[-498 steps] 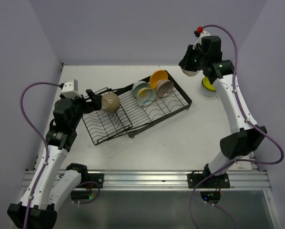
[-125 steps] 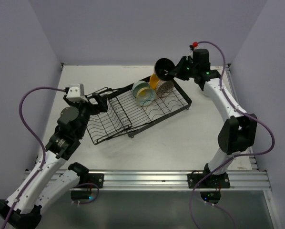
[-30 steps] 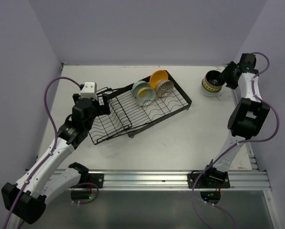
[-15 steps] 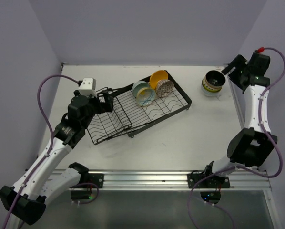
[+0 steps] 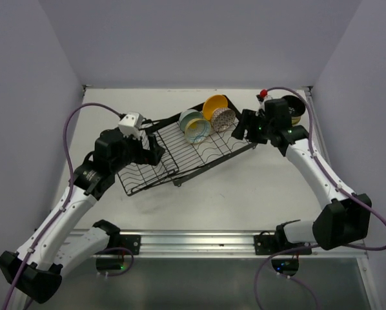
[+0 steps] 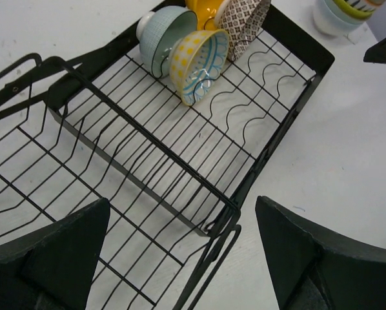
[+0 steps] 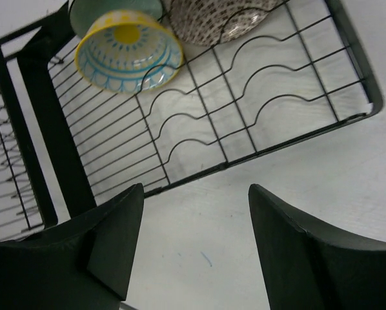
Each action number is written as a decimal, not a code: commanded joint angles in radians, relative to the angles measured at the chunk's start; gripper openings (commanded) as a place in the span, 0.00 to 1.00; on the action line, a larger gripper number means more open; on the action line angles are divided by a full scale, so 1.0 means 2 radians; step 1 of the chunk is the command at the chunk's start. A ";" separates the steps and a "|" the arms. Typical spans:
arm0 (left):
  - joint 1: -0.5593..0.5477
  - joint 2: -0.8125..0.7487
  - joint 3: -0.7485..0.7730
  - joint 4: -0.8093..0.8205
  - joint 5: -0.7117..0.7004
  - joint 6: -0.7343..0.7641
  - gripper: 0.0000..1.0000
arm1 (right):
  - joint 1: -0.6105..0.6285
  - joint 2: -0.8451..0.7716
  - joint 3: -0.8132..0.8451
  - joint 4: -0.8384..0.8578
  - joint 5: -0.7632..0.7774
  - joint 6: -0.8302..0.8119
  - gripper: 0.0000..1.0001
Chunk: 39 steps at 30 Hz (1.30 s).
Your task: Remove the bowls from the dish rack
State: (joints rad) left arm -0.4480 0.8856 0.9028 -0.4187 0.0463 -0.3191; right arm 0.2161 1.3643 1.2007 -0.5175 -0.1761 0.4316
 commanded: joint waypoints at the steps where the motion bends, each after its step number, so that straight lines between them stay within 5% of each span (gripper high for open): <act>1: -0.009 -0.022 -0.006 -0.033 0.029 0.015 0.97 | 0.053 -0.044 -0.014 0.018 -0.004 -0.019 0.69; 15: -0.095 0.029 0.010 -0.101 -0.022 0.063 0.88 | 0.074 -0.064 -0.123 0.078 -0.051 -0.018 0.71; 39: -0.162 0.115 0.053 -0.218 -0.276 -0.016 0.82 | 0.073 -0.034 -0.134 0.120 -0.086 -0.033 0.75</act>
State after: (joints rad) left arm -0.7750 1.1069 0.9638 -0.8101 -0.3679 -0.2966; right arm 0.3641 1.2896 0.9298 -0.3271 -0.3149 0.3828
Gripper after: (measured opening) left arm 0.822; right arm 0.750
